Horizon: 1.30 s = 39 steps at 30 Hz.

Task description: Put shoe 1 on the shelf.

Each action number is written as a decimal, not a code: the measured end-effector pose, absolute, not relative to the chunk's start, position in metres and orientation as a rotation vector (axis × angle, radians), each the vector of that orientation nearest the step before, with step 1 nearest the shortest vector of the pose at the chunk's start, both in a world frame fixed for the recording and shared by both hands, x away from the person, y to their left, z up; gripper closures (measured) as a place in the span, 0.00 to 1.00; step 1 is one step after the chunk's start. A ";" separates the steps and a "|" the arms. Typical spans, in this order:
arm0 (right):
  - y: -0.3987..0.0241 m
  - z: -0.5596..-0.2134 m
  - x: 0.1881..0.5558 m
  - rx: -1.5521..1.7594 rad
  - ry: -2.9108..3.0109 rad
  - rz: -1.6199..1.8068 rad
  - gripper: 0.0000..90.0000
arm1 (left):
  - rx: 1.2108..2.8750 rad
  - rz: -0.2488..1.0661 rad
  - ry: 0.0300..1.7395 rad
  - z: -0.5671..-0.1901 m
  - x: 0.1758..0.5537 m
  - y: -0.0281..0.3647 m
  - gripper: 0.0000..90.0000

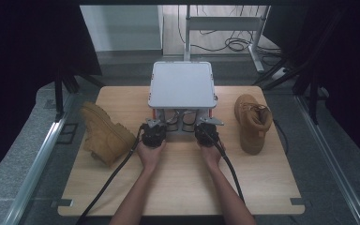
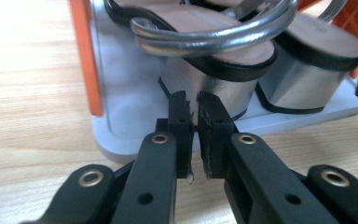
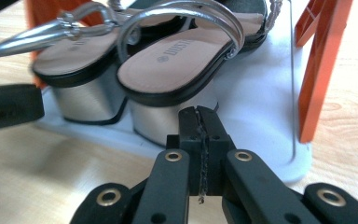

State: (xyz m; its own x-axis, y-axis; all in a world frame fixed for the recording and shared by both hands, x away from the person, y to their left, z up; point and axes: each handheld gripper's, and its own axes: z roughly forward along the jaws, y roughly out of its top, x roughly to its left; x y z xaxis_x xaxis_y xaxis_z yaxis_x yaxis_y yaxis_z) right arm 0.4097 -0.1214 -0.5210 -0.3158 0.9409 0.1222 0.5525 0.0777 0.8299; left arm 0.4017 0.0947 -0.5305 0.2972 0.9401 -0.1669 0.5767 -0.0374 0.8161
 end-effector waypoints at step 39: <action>-0.205 -0.516 0.268 1.304 2.139 1.258 0.37 | 1.911 0.381 1.097 -0.503 0.271 0.158 0.45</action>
State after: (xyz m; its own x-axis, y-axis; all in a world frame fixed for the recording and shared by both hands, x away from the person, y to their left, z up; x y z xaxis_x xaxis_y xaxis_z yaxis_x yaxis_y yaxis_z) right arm 0.2684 -0.2046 -0.5159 -0.5229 0.8387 0.1520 0.5406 0.1884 0.8199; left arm 0.2707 0.1577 -0.5032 0.5640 0.8120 -0.1499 0.5437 -0.2285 0.8076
